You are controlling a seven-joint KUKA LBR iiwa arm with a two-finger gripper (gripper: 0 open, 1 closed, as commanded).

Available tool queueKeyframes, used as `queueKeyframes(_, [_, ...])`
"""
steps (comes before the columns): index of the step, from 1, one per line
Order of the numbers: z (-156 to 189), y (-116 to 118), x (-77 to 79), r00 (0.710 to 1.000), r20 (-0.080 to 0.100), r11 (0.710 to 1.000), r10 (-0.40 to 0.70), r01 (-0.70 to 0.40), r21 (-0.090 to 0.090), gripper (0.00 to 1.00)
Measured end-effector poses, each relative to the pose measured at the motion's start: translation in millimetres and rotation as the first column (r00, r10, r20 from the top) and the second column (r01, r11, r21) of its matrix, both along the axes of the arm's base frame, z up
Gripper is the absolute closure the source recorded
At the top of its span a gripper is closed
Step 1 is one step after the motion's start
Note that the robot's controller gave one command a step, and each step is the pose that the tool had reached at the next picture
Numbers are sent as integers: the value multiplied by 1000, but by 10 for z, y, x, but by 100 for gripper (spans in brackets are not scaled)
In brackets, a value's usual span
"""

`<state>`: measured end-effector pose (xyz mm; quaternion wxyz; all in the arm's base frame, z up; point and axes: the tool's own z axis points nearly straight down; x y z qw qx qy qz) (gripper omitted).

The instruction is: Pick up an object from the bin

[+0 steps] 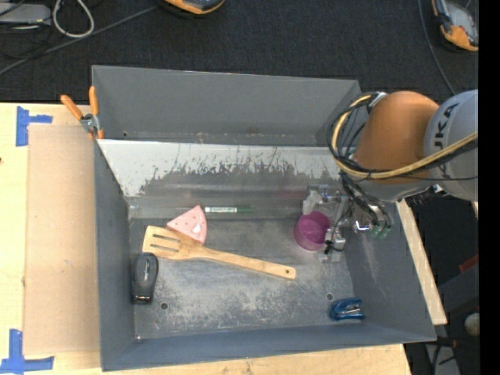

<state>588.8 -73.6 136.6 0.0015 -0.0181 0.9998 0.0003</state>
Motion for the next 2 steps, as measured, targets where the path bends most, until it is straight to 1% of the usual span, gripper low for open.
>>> queueKeyframes(1, [-444, 100, -13, 995, 6, 995, -102, 102, 3, 0])
queueKeyframes(2, [-420, 102, -4, 995, 9, 995, -99, 99, 3, 0])
